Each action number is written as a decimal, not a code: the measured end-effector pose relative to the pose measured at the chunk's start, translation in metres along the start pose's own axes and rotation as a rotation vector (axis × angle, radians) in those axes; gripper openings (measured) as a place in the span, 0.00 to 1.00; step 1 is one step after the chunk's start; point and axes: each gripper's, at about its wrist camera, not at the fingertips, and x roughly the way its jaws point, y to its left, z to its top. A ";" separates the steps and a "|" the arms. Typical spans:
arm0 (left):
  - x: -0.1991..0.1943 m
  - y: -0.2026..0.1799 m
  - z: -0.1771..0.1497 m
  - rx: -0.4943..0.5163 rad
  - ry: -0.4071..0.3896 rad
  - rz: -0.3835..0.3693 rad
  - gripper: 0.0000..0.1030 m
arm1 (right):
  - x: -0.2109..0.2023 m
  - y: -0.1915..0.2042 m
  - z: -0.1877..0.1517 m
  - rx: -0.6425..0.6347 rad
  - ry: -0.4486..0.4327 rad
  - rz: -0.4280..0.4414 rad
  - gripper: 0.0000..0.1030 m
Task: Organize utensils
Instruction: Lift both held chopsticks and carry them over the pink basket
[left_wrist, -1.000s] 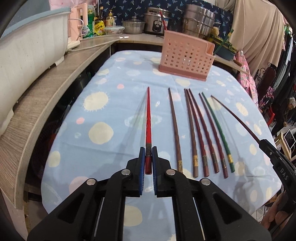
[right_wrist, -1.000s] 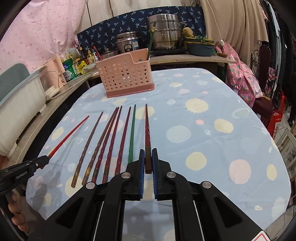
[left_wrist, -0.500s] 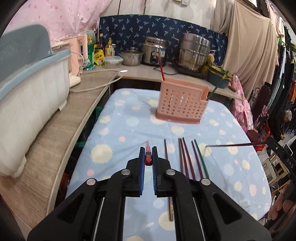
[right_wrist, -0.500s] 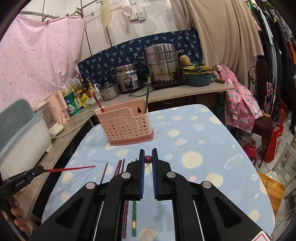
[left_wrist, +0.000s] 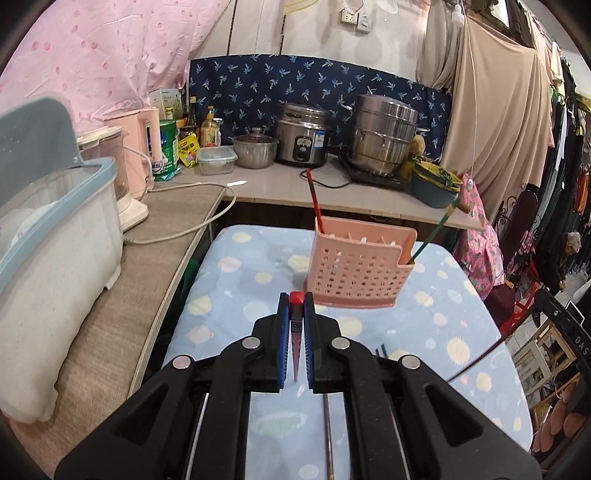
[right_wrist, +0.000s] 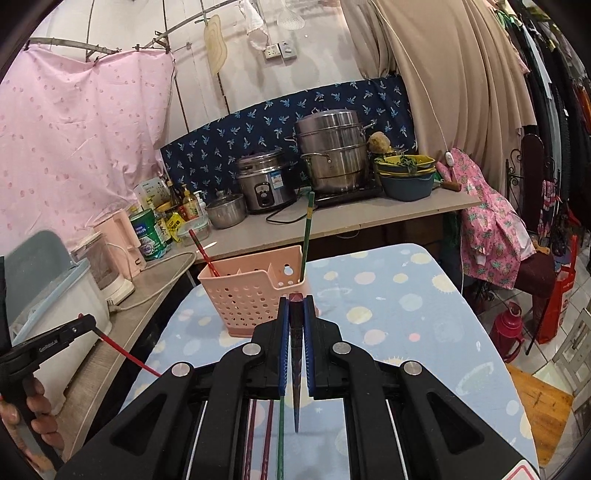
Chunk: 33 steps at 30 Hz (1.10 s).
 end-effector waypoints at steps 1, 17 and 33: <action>0.002 -0.001 0.007 -0.001 -0.003 -0.005 0.07 | 0.002 0.000 0.005 0.002 -0.006 0.004 0.07; 0.000 -0.031 0.144 -0.053 -0.306 -0.052 0.07 | 0.045 0.022 0.132 0.070 -0.233 0.104 0.07; 0.107 -0.065 0.153 -0.050 -0.235 -0.079 0.07 | 0.156 0.032 0.127 0.076 -0.125 0.126 0.07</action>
